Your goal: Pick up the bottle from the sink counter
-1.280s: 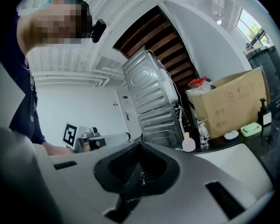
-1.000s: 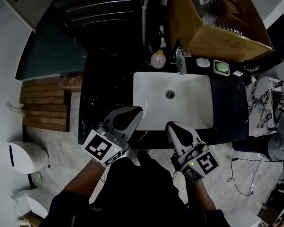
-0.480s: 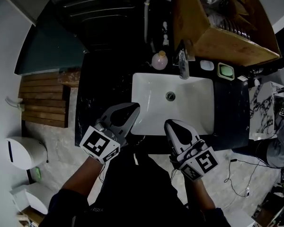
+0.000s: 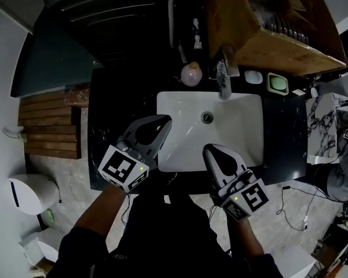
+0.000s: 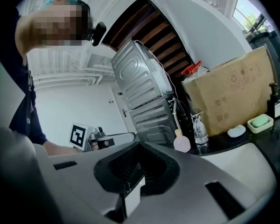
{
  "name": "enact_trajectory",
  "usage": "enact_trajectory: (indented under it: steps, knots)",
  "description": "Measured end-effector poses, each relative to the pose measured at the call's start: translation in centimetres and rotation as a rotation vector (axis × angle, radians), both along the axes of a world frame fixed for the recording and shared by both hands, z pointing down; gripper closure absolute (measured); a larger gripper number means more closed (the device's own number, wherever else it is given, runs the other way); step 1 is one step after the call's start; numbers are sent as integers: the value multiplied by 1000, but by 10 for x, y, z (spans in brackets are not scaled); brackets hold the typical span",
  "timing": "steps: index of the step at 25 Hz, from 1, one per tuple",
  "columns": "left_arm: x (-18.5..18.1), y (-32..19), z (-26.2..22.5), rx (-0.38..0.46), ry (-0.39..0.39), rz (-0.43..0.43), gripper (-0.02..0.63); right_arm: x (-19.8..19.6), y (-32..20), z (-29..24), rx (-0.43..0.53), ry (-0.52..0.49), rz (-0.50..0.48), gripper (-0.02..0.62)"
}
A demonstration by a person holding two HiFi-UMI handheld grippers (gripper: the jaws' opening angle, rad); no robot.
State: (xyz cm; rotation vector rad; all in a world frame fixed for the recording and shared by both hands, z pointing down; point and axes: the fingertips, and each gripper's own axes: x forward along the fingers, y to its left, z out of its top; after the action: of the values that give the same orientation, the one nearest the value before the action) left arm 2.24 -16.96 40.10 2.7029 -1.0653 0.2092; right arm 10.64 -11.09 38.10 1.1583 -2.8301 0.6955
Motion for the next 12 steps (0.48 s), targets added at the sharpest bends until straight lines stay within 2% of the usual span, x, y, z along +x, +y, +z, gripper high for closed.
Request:
enact_trajectory:
  steps: [12]
  knots:
    - [6, -52, 26, -16, -12, 40, 597, 0, -29, 17, -29, 11, 40, 575]
